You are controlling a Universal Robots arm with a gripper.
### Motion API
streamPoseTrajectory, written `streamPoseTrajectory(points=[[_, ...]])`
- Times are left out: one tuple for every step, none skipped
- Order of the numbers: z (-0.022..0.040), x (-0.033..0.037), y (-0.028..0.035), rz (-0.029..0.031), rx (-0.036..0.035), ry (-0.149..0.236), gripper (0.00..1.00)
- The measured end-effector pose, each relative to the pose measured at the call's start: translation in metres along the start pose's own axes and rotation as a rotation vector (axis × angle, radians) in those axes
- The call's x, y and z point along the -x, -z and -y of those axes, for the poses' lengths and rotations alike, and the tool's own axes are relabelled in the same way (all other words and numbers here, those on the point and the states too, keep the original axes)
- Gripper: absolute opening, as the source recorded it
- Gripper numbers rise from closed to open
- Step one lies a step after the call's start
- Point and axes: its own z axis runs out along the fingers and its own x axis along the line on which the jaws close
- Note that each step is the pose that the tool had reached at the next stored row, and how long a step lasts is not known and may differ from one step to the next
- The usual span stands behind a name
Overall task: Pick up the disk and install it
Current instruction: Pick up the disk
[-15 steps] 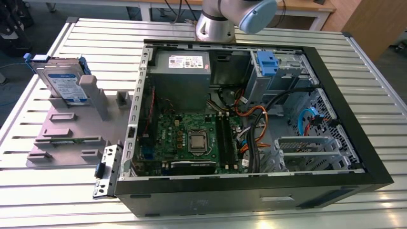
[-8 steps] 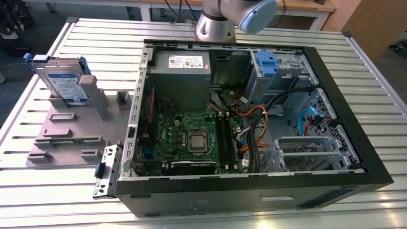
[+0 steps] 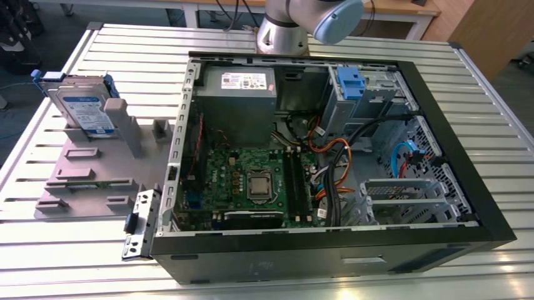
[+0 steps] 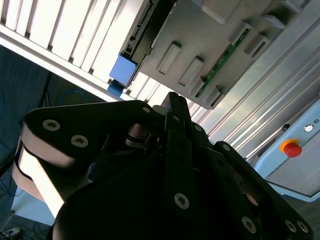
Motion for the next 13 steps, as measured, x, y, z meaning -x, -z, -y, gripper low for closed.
streamPoseTrajectory(points=[[0.0000, 0.0000, 0.0000, 0.0000, 0.0000, 0.001, 0.11], [0.0000, 0.0000, 0.0000, -0.0001, 0.0001, 0.003, 0.11], [0.0000, 0.0000, 0.0000, -0.0001, 0.0001, 0.004, 0.11], [0.0000, 0.0000, 0.0000, -0.0002, 0.0001, 0.005, 0.11], [0.0000, 0.0000, 0.0000, -0.0002, 0.0002, 0.006, 0.11], [0.0000, 0.0000, 0.0000, -0.0003, 0.0002, 0.008, 0.11], [0.0000, 0.0000, 0.0000, -0.0003, 0.0002, 0.009, 0.11], [0.0000, 0.0000, 0.0000, -0.0004, 0.0003, 0.010, 0.11], [0.0000, 0.0000, 0.0000, -0.0004, 0.0003, 0.011, 0.11], [0.0000, 0.0000, 0.0000, -0.0005, 0.0003, 0.013, 0.11], [-0.0001, 0.0001, 0.0000, -0.0005, 0.0003, 0.014, 0.11], [-0.0001, 0.0001, 0.0000, -0.0005, 0.0003, 0.015, 0.11], [-0.0001, 0.0001, 0.0000, -0.0006, 0.0004, 0.016, 0.11]])
